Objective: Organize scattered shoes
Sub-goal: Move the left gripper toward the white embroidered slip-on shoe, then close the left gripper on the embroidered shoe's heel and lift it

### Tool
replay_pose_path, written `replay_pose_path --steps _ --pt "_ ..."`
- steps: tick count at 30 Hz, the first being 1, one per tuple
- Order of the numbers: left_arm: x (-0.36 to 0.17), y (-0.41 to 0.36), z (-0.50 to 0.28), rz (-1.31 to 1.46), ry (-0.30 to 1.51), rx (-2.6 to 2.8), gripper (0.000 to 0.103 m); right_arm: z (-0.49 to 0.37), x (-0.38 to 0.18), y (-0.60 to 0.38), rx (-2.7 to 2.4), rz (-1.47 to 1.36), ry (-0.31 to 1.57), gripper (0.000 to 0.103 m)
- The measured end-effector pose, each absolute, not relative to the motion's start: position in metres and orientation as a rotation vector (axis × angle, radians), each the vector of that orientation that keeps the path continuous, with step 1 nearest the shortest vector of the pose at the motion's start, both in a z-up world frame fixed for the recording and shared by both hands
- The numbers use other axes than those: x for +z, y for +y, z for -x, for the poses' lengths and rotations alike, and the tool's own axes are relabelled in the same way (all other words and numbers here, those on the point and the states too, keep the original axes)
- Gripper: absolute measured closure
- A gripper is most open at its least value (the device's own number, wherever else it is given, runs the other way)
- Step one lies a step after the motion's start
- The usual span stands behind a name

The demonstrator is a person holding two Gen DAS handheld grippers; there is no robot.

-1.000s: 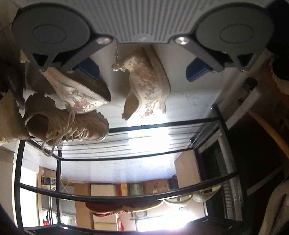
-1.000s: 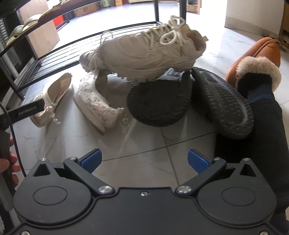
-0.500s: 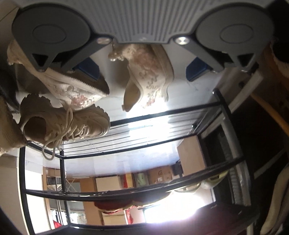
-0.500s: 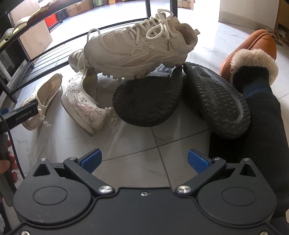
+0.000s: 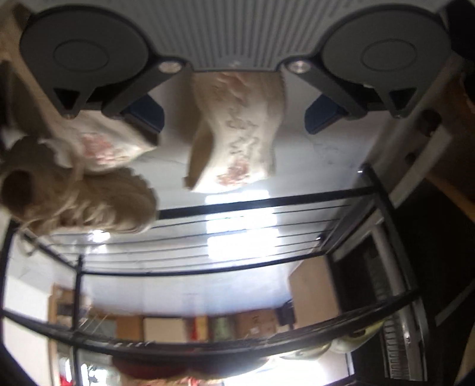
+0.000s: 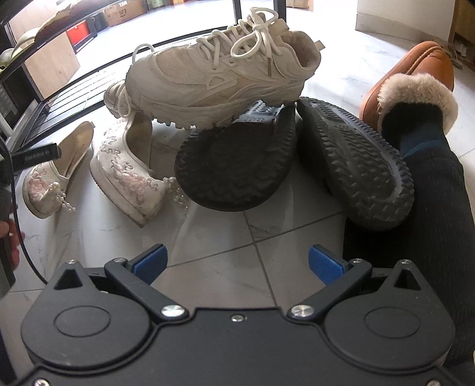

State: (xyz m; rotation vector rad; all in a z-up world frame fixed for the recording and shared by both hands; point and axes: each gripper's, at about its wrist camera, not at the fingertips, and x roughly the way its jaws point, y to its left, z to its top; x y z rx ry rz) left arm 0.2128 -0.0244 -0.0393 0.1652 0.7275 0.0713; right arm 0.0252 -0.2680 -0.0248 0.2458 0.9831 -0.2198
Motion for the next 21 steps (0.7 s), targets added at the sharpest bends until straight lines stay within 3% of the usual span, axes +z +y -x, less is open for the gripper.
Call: replay_pose_path --steps 2,7,11,15,21 --pt "-0.044 -0.024 -0.218 -0.177 0.762 0.071 0.016 -0.025 -0.025 -0.268 -0.218 -0.247 0.984 0.000" --pt "-0.053 -0.018 -0.223 -0.150 0.798 0.057 0.021 -0.027 -0.025 -0.269 -0.220 -0.249 0.985 0.000" --pt "-0.053 -0.013 -0.221 -0.101 0.805 0.043 0.032 -0.028 -0.026 -0.270 -0.223 -0.248 0.989 0.000" --pt "-0.054 -0.011 -0.220 -0.066 0.806 0.042 0.034 -0.028 -0.027 -0.270 -0.225 -0.259 0.993 0.000" --pt "-0.053 0.000 -0.214 -0.026 0.788 0.046 0.045 -0.028 -0.029 -0.268 -0.217 -0.263 0.996 0.000"
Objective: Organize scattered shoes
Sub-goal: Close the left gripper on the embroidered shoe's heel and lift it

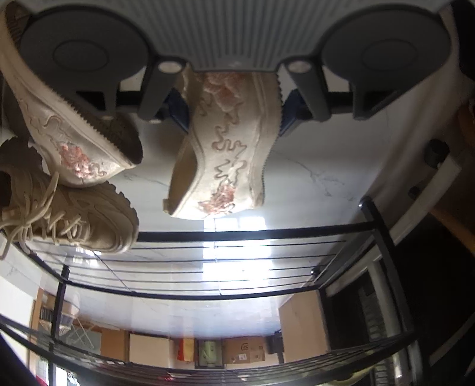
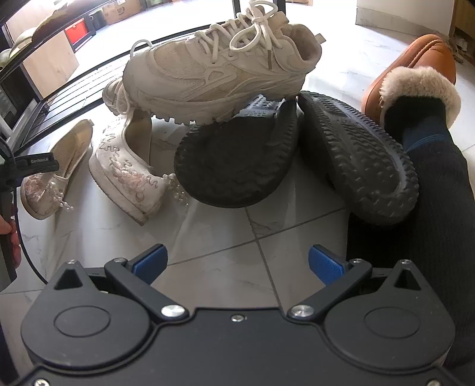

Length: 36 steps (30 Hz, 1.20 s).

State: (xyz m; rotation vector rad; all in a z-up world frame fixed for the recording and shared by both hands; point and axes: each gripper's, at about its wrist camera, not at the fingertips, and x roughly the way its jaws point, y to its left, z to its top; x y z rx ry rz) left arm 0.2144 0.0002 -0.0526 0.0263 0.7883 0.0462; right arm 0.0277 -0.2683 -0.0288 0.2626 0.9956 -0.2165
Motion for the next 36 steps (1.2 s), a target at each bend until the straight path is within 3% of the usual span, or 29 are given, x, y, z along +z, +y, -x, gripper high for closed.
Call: replay_pose_path --steps 4,11,25,36 --pt "-0.050 0.011 -0.202 -0.020 0.784 0.030 0.051 -0.026 -0.028 -0.269 -0.218 -0.267 0.991 0.000" --pt "-0.036 0.027 -0.161 -0.030 0.767 -0.030 0.054 -0.020 -0.020 -0.267 -0.214 -0.271 0.972 0.000" --pt "-0.011 0.030 0.031 -0.014 0.820 -0.179 0.054 0.011 0.013 -0.252 -0.181 -0.277 0.898 0.000" --pt "-0.017 0.029 0.059 0.023 0.827 -0.110 0.054 0.036 0.030 -0.246 -0.177 -0.280 0.869 0.000"
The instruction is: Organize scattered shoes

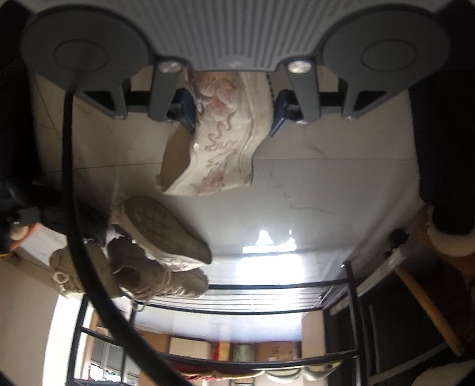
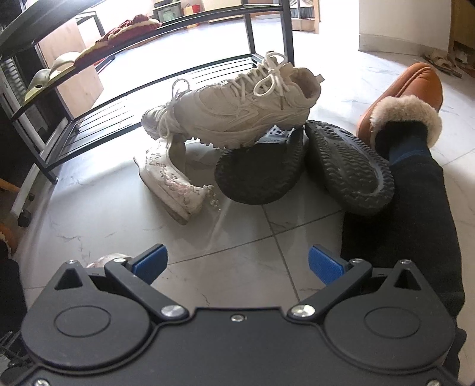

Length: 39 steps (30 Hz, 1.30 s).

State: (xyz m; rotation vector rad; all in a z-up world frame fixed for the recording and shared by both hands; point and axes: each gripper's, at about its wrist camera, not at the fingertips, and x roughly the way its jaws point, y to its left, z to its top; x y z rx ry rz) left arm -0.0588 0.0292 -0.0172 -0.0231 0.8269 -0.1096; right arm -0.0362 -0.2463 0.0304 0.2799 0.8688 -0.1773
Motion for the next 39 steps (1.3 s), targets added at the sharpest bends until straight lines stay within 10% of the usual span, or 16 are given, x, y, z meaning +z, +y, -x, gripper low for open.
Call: replay_pose_path --steps 9,16,33,39 --pt "-0.031 0.031 0.054 0.035 0.892 -0.069 0.048 0.042 0.035 -0.244 -0.170 -0.279 0.863 0.000" --pt "-0.024 0.046 0.053 0.007 0.885 0.095 0.012 0.046 0.036 -0.245 -0.173 -0.284 0.861 0.000" --pt "0.010 0.099 0.067 -0.008 0.641 0.198 0.004 0.038 0.037 -0.200 0.176 -0.219 0.801 0.001" --pt "0.004 0.114 0.074 0.024 0.607 0.178 0.001 0.024 0.036 -0.147 0.337 -0.061 0.708 0.022"
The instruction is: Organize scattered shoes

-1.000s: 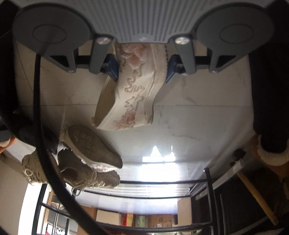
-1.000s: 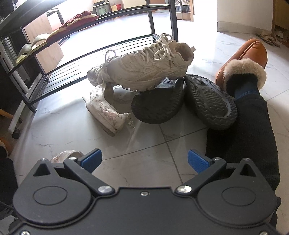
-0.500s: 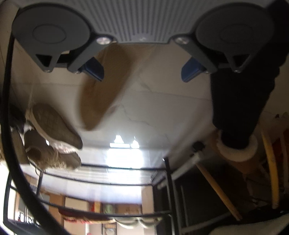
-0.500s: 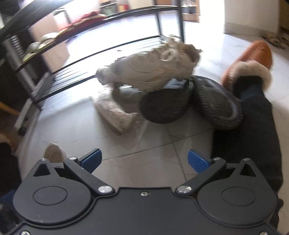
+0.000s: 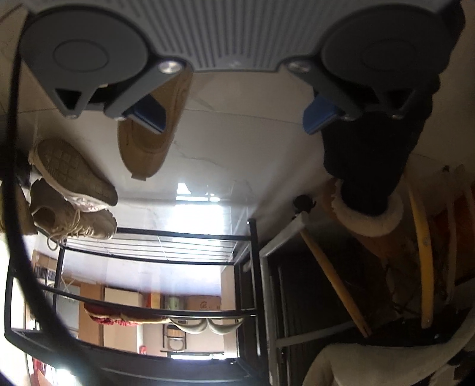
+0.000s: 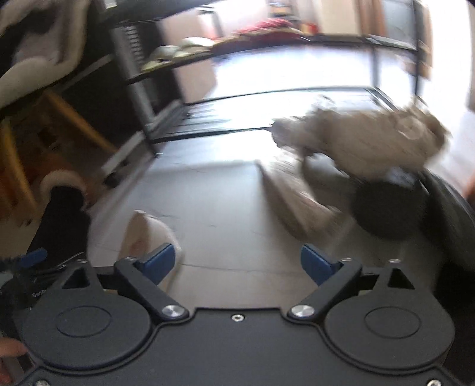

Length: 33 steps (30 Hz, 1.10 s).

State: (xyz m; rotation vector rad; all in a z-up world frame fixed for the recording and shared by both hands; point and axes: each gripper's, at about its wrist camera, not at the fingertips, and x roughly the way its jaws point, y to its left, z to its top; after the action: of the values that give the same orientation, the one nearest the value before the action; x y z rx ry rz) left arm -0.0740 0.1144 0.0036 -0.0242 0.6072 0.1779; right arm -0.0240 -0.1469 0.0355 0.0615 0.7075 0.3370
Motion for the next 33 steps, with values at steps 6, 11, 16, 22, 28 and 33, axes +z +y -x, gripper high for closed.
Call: replay_pose_path --steps 6,11,16,22,28,33 --pt "0.002 0.118 0.078 0.033 0.585 0.171 0.001 0.006 0.020 -0.100 0.431 -0.037 0.711 0.044" --pt "0.001 0.120 0.080 0.030 0.582 0.162 0.001 -0.014 0.003 -0.068 0.434 -0.053 0.764 0.043" --pt "0.000 0.133 0.080 0.099 0.586 0.189 0.001 -0.020 -0.007 -0.054 0.442 -0.061 0.802 0.060" --pt "-0.002 0.142 0.081 0.154 0.596 0.210 0.001 -0.024 -0.022 -0.043 0.412 -0.057 0.856 0.082" --pt "-0.004 0.141 0.079 0.138 0.610 0.214 0.001 -0.030 -0.032 -0.033 0.358 -0.047 0.883 0.085" --pt "-0.004 0.144 0.079 0.152 0.609 0.226 0.001 -0.030 -0.039 -0.022 0.341 0.043 0.911 0.087"
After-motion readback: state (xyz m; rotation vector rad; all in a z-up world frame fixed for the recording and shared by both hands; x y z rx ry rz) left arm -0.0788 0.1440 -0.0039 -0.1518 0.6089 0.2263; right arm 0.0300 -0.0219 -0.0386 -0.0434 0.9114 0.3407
